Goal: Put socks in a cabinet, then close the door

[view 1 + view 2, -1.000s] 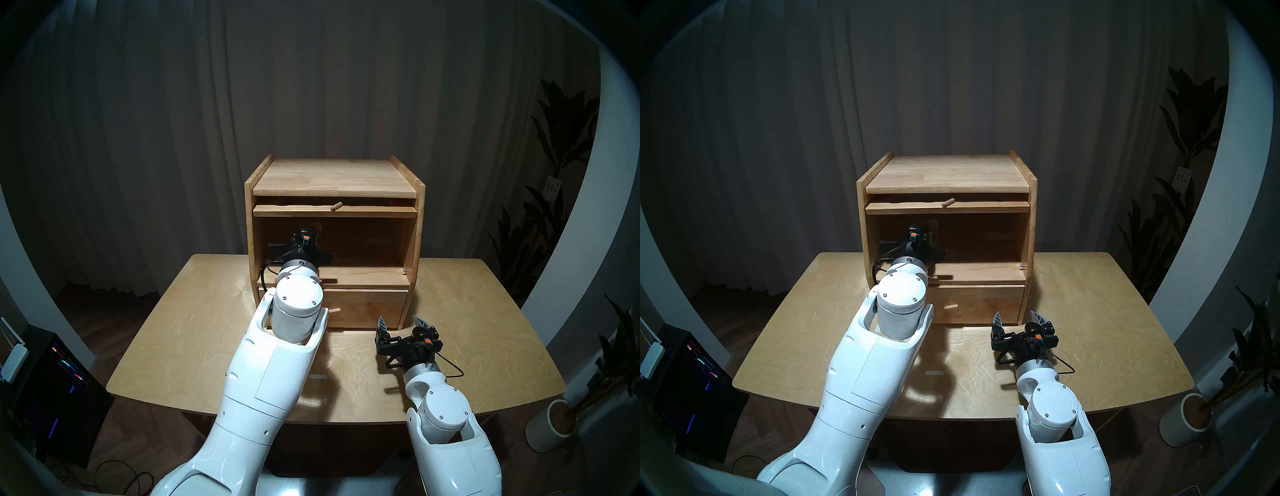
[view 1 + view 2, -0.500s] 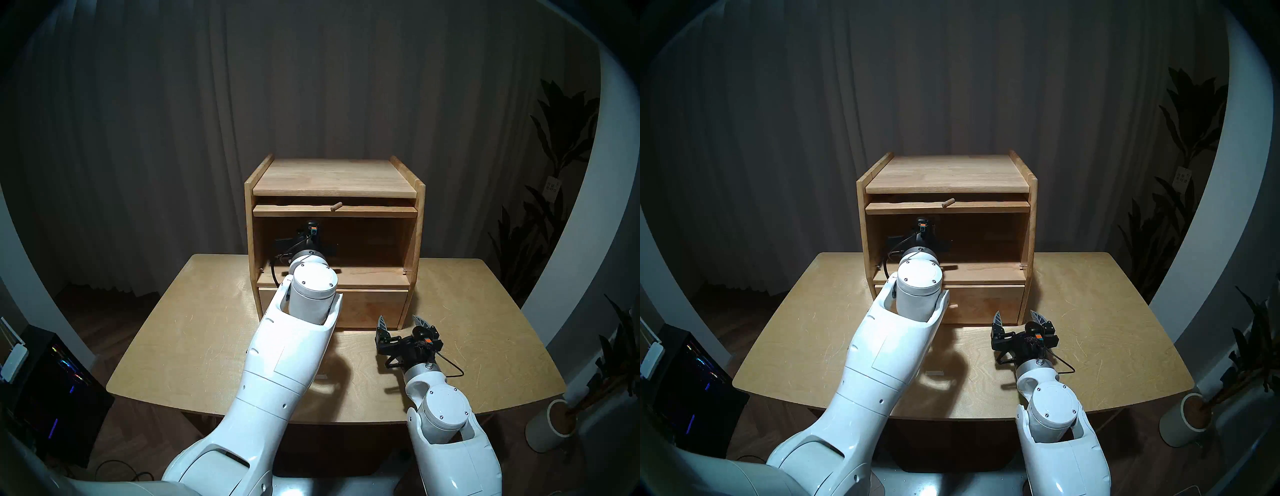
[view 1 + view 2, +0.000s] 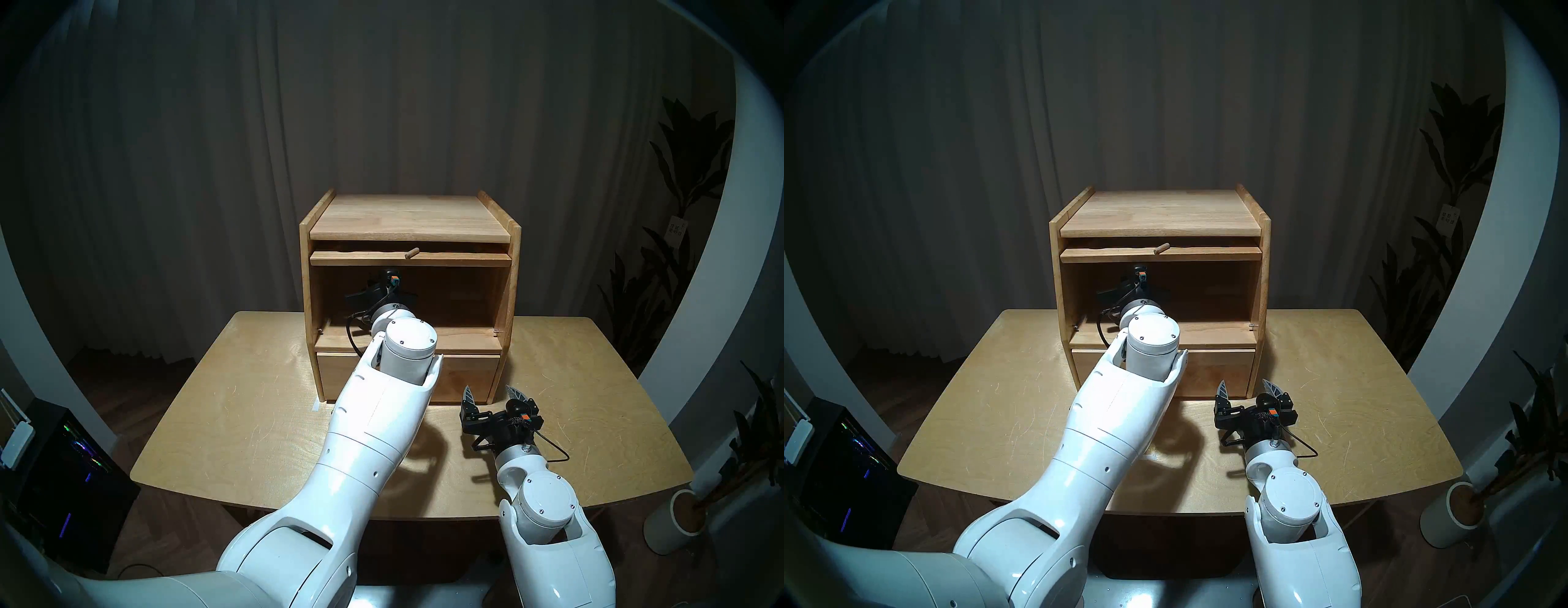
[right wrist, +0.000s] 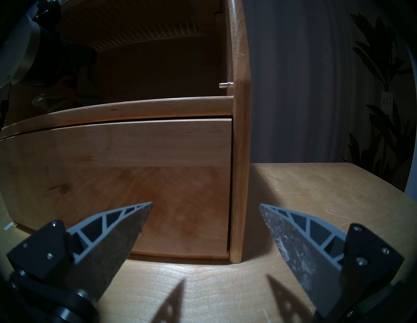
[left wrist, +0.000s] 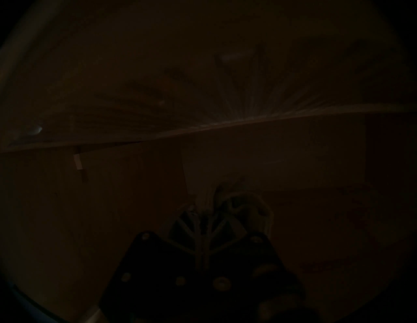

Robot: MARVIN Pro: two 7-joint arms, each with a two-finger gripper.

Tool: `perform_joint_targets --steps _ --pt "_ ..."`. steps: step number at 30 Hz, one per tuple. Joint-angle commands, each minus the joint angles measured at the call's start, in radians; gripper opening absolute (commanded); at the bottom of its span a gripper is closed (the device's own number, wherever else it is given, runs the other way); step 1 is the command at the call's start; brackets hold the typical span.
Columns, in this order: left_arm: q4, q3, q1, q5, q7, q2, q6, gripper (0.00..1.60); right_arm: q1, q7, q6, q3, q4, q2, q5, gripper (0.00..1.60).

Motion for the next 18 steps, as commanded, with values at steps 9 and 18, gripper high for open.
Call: perform_joint_targets --steps 9,18 --pt "-0.215 0.218 0.134 -0.123 0.114 0.134 -0.046 1.60 0.004 -0.002 -0.006 0.002 -0.021 -0.001 0.001 1.60" --pt "-0.316 0.300 0.217 -0.118 0.144 0.191 -0.085 1.60 0.006 -0.001 -0.005 0.001 -0.015 0.000 0.000 1.60"
